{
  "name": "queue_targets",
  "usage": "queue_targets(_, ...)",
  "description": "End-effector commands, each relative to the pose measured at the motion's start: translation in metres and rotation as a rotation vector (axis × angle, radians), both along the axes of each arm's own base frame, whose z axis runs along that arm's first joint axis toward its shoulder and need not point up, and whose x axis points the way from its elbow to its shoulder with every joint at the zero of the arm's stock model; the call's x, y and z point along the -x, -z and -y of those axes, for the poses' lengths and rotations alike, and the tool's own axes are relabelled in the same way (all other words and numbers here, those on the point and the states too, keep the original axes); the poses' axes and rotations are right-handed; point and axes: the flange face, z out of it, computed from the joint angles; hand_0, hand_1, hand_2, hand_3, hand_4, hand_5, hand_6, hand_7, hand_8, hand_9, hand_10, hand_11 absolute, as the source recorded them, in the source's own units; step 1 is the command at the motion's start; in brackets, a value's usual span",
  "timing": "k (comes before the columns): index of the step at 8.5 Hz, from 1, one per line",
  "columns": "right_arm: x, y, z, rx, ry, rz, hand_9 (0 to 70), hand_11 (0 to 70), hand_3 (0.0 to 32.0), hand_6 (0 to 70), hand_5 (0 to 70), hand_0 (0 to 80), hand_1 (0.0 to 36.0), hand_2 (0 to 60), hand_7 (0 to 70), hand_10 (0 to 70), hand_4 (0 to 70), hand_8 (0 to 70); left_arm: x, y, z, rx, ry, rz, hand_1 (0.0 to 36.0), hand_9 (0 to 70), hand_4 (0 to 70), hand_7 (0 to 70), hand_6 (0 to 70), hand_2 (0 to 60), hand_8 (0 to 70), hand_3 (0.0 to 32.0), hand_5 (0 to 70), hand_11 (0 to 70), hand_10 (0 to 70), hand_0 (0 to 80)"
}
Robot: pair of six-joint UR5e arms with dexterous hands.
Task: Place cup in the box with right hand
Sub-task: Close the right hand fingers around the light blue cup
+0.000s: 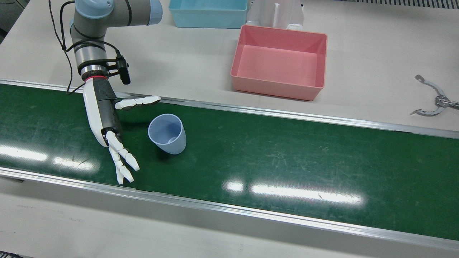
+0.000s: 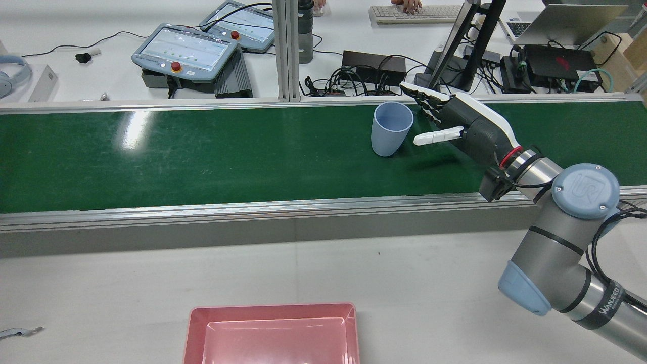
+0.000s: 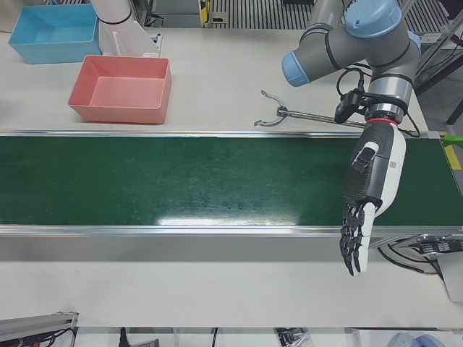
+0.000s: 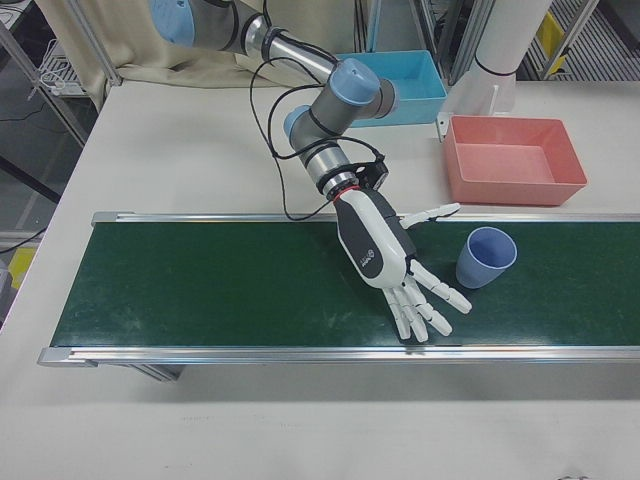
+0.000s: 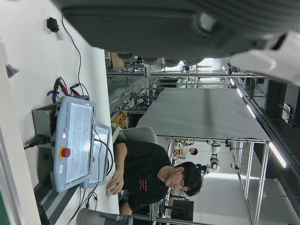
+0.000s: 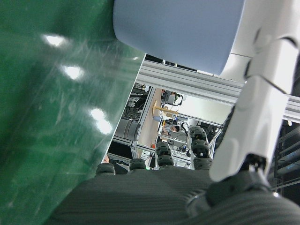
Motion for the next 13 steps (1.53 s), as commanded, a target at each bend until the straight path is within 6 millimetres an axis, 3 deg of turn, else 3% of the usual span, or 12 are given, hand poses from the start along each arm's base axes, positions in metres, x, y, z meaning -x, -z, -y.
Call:
queue_targets(1, 0.0069, -0.0003, -0.0035, -0.002, 0.010, -0.005, 2.9, 0.0, 0.0, 4.2, 4.7, 48.8, 16.9, 5.9, 14.6, 0.0, 0.1, 0.0, 0.0000, 0.0000, 0.0000, 0.000, 0.000, -0.001, 0.0, 0.0, 0.0, 0.0, 0.0, 0.0, 0.0, 0.0, 0.0, 0.0, 0.0, 0.0)
queue_targets(5, 0.0074, -0.0034, -0.0042, 0.003, 0.012, -0.009, 2.5, 0.0, 0.0, 4.0, 4.7, 49.4, 14.9, 4.7, 13.8, 0.0, 0.3, 0.0, 0.0000, 0.0000, 0.0000, 0.000, 0.000, -0.001, 0.0, 0.0, 0.0, 0.0, 0.0, 0.0, 0.0, 0.0, 0.0, 0.0, 0.0, 0.0)
queue_targets(6, 0.0074, -0.0034, -0.0042, 0.003, 0.012, -0.009, 2.5, 0.0, 0.0, 4.1, 4.7, 48.1, 18.0, 8.3, 13.8, 0.0, 0.0, 0.0, 0.0000, 0.0000, 0.0000, 0.000, 0.000, 0.001, 0.0, 0.0, 0.0, 0.0, 0.0, 0.0, 0.0, 0.0, 0.0, 0.0, 0.0, 0.0)
queue_targets(7, 0.0074, -0.0034, -0.0042, 0.003, 0.012, -0.009, 2.7, 0.0, 0.0, 4.1, 4.7, 48.5, 16.4, 5.6, 13.9, 0.0, 0.1, 0.0, 0.0000, 0.0000, 0.0000, 0.000, 0.000, 0.001, 0.0, 0.0, 0.0, 0.0, 0.0, 0.0, 0.0, 0.0, 0.0, 0.0, 0.0, 0.0)
queue_targets(9, 0.0089, -0.0053, -0.0041, 0.004, 0.015, -0.013, 2.8, 0.0, 0.0, 4.2, 5.4, 50.2, 17.6, 6.1, 13.4, 0.0, 0.0, 0.0, 0.0000, 0.0000, 0.0000, 0.000, 0.000, -0.001, 0.0, 0.0, 0.0, 0.0, 0.0, 0.0, 0.0, 0.0, 0.0, 0.0, 0.0, 0.0)
queue_targets(11, 0.0102, -0.0036, -0.0039, 0.002, 0.016, -0.011, 4.1, 0.1, 0.0, 5.0, 7.4, 52.8, 28.9, 26.6, 14.7, 0.0, 0.0, 0.4, 0.0000, 0.0000, 0.0000, 0.000, 0.000, -0.001, 0.0, 0.0, 0.0, 0.0, 0.0, 0.0, 0.0, 0.0, 0.0, 0.0, 0.0, 0.0)
queue_targets(12, 0.0101, -0.0036, -0.0038, 0.003, 0.015, -0.009, 6.0, 1.6, 0.0, 5.9, 8.9, 56.6, 33.8, 32.8, 16.8, 0.0, 0.0, 1.9, 0.0000, 0.0000, 0.0000, 0.000, 0.000, -0.001, 0.0, 0.0, 0.0, 0.0, 0.0, 0.0, 0.0, 0.0, 0.0, 0.0, 0.0, 0.0)
queue_targets(13, 0.0102, -0.0041, -0.0035, 0.004, 0.014, -0.007, 8.3, 3.2, 0.0, 6.9, 10.2, 60.6, 36.0, 36.8, 20.0, 0.0, 0.0, 3.3, -0.0001, 0.0000, -0.0001, 0.000, -0.001, 0.001, 0.0, 0.0, 0.0, 0.0, 0.0, 0.0, 0.0, 0.0, 0.0, 0.0, 0.0, 0.0)
